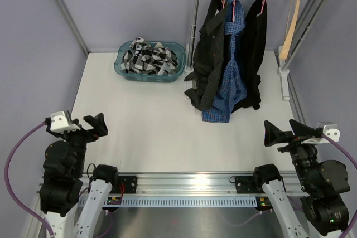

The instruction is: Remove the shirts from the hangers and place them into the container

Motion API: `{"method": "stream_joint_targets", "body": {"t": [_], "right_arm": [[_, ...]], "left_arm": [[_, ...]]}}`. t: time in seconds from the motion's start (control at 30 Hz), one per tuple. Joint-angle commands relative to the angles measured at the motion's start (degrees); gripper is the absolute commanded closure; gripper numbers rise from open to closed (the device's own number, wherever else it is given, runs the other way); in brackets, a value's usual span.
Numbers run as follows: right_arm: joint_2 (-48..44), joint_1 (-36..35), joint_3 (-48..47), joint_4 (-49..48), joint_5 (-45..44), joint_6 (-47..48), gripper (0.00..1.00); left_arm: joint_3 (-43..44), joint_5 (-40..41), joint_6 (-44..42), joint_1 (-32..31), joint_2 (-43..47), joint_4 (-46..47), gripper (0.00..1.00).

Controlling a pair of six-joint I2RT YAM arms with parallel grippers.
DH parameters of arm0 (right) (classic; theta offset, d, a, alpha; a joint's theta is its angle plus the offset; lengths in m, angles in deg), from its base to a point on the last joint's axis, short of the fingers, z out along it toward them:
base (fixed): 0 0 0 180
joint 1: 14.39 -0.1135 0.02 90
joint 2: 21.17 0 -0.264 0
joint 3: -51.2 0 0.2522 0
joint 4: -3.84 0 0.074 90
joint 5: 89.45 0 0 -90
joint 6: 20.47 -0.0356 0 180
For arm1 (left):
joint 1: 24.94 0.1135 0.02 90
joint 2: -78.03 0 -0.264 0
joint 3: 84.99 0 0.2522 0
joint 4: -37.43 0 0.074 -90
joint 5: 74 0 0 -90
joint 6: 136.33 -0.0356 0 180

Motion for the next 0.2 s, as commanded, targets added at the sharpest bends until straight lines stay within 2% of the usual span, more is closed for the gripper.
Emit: {"method": "stream_joint_targets", "body": {"t": [0.0,0.17], "right_arm": [[-0.8,-0.7,0.1,-1.5,-0.8,0.8,0.01],[-0.8,-0.7,0.1,-1.7,-0.5,0.8,0.01]], "left_arm": [[-0.2,-1.3,0.3,-0.3,0.0,0.9,0.01],[-0.7,-1.7,0.7,-0.3,-0.5,1.0,0.01]]}}
